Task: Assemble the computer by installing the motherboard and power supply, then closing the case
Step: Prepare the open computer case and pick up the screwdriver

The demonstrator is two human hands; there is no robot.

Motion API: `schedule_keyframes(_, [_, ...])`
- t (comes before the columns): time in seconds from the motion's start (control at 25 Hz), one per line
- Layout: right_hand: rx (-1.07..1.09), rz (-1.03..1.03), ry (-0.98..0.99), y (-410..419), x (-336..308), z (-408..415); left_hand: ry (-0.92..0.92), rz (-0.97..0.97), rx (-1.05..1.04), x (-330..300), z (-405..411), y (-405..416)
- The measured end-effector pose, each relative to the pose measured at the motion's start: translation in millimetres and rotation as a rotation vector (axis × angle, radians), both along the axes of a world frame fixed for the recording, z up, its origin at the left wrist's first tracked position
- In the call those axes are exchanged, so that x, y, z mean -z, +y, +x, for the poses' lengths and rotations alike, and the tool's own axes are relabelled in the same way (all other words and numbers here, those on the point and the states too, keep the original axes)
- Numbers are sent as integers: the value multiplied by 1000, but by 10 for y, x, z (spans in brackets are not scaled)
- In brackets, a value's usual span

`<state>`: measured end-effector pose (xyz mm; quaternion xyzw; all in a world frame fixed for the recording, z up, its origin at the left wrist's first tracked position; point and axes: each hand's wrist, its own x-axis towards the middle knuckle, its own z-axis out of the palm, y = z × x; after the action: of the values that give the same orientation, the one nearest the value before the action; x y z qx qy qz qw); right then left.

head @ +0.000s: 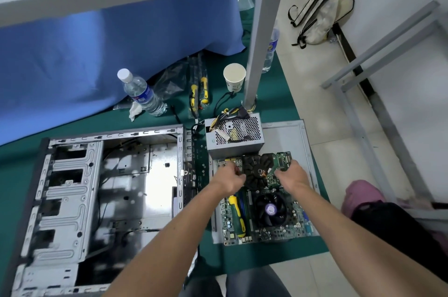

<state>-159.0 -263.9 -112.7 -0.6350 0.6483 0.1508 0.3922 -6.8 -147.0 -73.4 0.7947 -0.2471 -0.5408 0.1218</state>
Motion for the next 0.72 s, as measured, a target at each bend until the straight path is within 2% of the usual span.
schedule_keyframes(0.08, [30, -8, -14, -15, 20, 33, 44, 38, -10, 109, -73, -67])
schedule_keyframes(0.16, [30, -17, -30, -41, 17, 33, 129, 49, -114, 181, -191, -132])
schedule_keyframes(0.36, [141, 1, -202, -68, -84, 18, 201, -18, -561, 219, -346, -165])
schedule_keyframes(0.52, [297, 158, -419, -98, -281, -60, 231, -70, -935, 60, -373, 7])
schedule_keyframes(0.6, [393, 287, -527, -58, -436, -115, 308, -108, -1001, -82, -296, 103])
schedule_keyframes(0.72, [463, 456, -671, 133, -662, -161, 400, -219, -928, -346, -67, 239])
